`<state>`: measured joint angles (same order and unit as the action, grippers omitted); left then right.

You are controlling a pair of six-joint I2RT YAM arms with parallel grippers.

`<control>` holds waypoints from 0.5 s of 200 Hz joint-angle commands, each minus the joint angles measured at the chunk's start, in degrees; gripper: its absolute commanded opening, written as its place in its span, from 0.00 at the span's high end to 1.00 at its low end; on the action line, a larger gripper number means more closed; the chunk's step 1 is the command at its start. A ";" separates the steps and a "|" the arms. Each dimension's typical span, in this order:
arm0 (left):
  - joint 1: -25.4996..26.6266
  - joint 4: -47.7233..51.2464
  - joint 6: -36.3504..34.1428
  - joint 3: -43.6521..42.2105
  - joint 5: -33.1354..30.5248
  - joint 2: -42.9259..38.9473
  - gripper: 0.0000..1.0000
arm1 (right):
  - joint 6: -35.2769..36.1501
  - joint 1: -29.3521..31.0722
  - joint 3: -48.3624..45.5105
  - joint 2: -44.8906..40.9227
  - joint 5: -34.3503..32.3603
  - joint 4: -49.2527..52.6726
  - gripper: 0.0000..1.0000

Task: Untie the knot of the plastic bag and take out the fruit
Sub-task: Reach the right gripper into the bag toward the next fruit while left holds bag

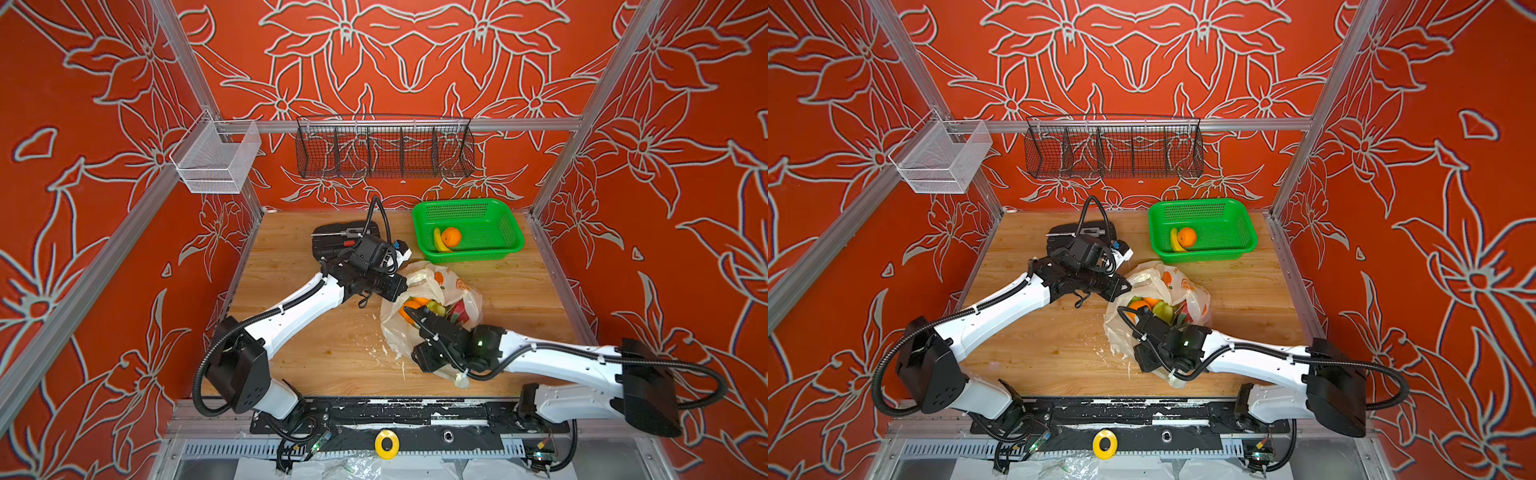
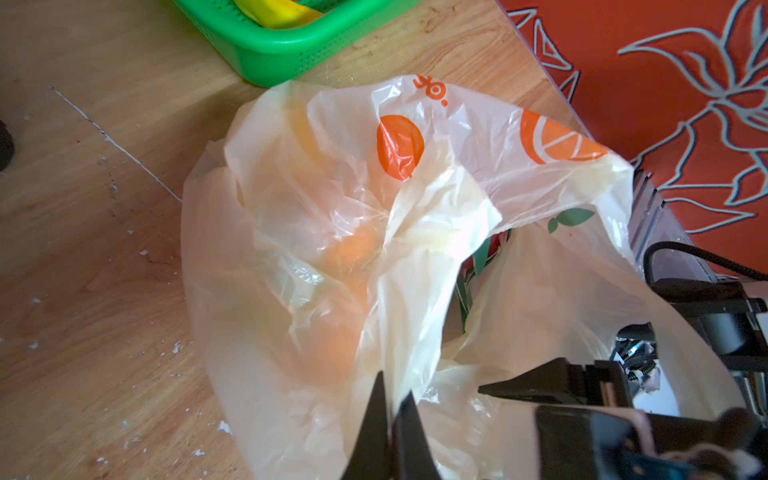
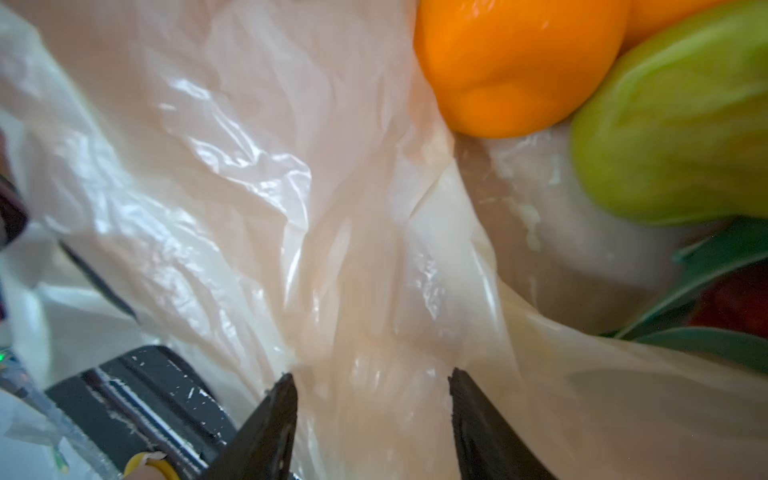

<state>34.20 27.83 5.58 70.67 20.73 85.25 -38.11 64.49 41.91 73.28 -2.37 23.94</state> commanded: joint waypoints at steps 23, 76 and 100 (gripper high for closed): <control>0.19 -0.95 0.56 -0.60 -1.78 -1.31 1.00 | -3.63 2.12 -2.22 1.53 4.72 -9.10 0.40; 0.09 -0.81 0.74 -0.73 -3.13 -2.90 1.00 | -4.22 1.42 -0.68 -5.46 -7.80 -5.92 0.29; 0.08 -0.89 0.82 -0.89 -3.33 -3.58 1.00 | -4.33 -0.19 1.16 -7.24 -12.17 -4.50 0.27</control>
<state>34.20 27.53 6.31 70.26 17.98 83.79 -41.19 65.43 40.64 67.70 -6.85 17.61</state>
